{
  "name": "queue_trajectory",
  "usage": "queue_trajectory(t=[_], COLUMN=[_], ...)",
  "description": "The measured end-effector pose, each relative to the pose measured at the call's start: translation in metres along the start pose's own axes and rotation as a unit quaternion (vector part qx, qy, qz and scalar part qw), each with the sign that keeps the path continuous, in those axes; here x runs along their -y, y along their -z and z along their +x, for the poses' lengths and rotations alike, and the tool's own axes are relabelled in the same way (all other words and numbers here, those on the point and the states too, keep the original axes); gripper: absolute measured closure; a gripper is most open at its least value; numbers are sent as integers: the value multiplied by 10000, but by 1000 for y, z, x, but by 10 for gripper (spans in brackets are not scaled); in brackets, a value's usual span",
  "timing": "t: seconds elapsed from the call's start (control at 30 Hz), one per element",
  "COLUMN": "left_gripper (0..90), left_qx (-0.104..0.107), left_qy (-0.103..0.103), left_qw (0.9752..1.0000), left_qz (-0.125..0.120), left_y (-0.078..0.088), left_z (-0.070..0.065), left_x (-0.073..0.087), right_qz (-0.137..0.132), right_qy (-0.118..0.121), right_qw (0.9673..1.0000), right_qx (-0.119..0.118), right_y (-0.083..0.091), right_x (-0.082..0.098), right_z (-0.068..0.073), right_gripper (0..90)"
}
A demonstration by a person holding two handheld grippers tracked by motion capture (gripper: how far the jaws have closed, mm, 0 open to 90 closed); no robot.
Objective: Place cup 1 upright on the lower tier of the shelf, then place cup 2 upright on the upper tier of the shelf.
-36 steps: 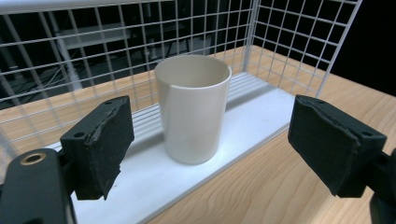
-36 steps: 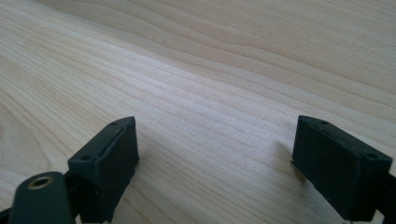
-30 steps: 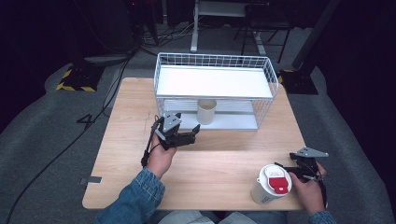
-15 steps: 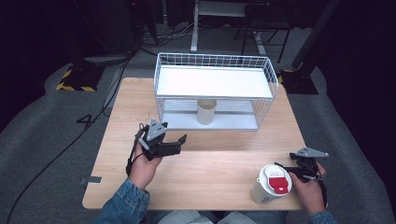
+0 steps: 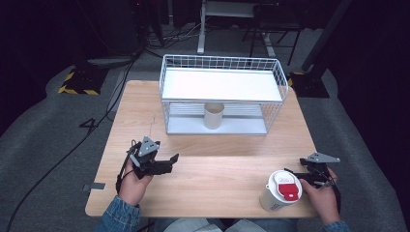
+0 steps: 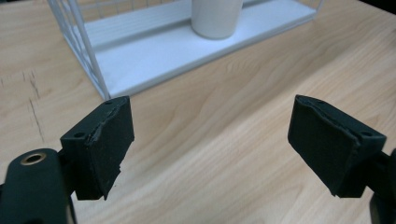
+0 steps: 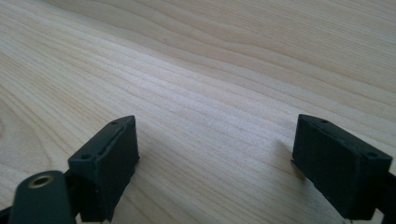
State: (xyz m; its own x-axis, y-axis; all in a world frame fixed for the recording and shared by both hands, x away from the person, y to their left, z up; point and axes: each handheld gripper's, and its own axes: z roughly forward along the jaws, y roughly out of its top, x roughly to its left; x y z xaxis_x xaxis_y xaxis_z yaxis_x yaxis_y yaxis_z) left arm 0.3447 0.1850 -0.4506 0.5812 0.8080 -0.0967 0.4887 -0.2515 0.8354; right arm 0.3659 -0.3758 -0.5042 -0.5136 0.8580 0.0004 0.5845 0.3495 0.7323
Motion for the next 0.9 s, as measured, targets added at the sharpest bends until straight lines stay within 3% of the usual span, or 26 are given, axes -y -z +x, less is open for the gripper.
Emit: queue_trajectory(t=[0.03, 0.07, 0.13, 0.2, 0.5, 0.8, 0.9], left_gripper=[153, 154, 156, 156, 156, 157, 157], left_qx=[3, 33, 69, 108, 214, 37, -2], left_qy=[5, -27, -24, 13, 127, 96, 99], left_qw=[10000, 9994, 9988, 9990, 9971, 9950, 9945], left_qz=[47, 356, 489, 437, 719, 997, 1042], left_y=[1, 3, 4, 6, 11, 10, 11], left_z=[0, 2, 1, 1, 5, 11, 12], left_x=[3, 6, 8, 15, 42, 60, 65], right_qz=[1, 0, 0, 2, -7, -11, -87], right_qy=[9, 10, 8, 0, -10, -49, -177], right_qw=[10000, 10000, 10000, 10000, 10000, 10000, 9998], right_qx=[-8, -4, -1, 2, 3, 21, -80], right_y=[0, 0, 0, 0, -1, 0, 3], right_x=[0, 0, 0, 0, -1, 0, 2], right_z=[0, 0, 0, 0, 0, 0, -3], right_gripper=[146, 146, 146, 146, 145, 146, 158])
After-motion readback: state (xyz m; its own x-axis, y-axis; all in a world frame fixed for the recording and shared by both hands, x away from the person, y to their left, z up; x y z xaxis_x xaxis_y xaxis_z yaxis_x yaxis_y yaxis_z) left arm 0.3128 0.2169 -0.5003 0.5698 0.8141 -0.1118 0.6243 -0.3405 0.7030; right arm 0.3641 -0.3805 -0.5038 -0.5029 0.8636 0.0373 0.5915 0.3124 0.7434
